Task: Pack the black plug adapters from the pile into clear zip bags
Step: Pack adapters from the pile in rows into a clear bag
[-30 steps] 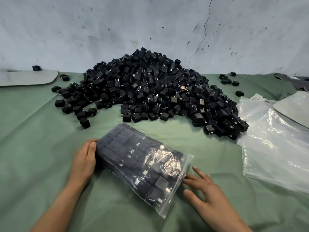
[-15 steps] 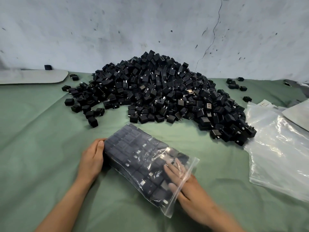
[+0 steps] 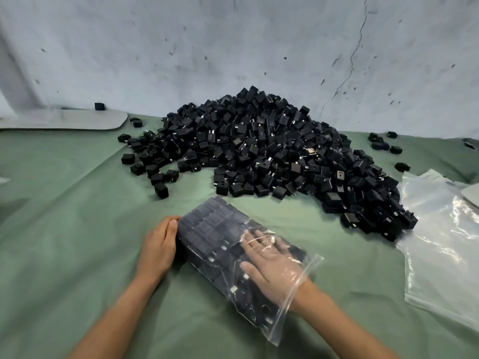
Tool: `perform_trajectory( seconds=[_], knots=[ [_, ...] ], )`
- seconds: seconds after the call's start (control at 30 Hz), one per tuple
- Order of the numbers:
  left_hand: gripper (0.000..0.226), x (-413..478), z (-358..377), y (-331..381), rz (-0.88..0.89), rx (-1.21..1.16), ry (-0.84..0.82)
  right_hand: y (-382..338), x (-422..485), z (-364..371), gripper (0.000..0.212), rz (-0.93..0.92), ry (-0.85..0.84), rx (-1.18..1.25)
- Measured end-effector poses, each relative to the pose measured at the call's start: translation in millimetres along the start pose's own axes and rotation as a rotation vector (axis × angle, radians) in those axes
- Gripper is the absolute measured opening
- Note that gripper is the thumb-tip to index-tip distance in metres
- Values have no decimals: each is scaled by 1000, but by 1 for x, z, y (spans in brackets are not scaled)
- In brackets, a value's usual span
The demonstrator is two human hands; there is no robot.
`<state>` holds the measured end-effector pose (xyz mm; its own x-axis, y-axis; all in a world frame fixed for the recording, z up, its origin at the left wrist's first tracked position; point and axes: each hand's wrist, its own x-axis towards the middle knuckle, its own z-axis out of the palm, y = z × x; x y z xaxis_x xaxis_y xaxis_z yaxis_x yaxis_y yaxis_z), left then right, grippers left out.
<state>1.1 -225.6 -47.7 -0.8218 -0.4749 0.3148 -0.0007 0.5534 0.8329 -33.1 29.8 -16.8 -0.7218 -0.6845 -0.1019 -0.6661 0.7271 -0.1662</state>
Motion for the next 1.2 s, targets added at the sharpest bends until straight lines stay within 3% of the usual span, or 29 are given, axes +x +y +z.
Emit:
perform_trajectory(
  seconds=[0.43,0.67,0.77,0.83,0.93,1.0,1.1,1.2],
  knots=[
    [26,0,-1,-1,-24,-1,7,-9,12,-11,56,-48,-7,-12],
    [29,0,-1,-1,-33,-22,-10,1,-57,-9,60,-57,86,2],
    [29,-1,-2,1,-46,-36,-10,19,-94,-15,53,-135,308,-194],
    [30,-1,-1,3,-40,-32,-12,41,-112,-18,45,-178,491,-53],
    [29,0,-2,1,-28,-38,-20,83,-110,-35,37,36,708,109],
    [31,0,-1,0,-41,-30,-33,114,-94,-45,17,216,781,116],
    [29,-1,-2,3,-48,-44,-41,153,-58,-48,30,488,627,262],
    [31,-2,-3,6,-50,-49,-58,175,-32,-40,46,637,405,161]
  ],
)
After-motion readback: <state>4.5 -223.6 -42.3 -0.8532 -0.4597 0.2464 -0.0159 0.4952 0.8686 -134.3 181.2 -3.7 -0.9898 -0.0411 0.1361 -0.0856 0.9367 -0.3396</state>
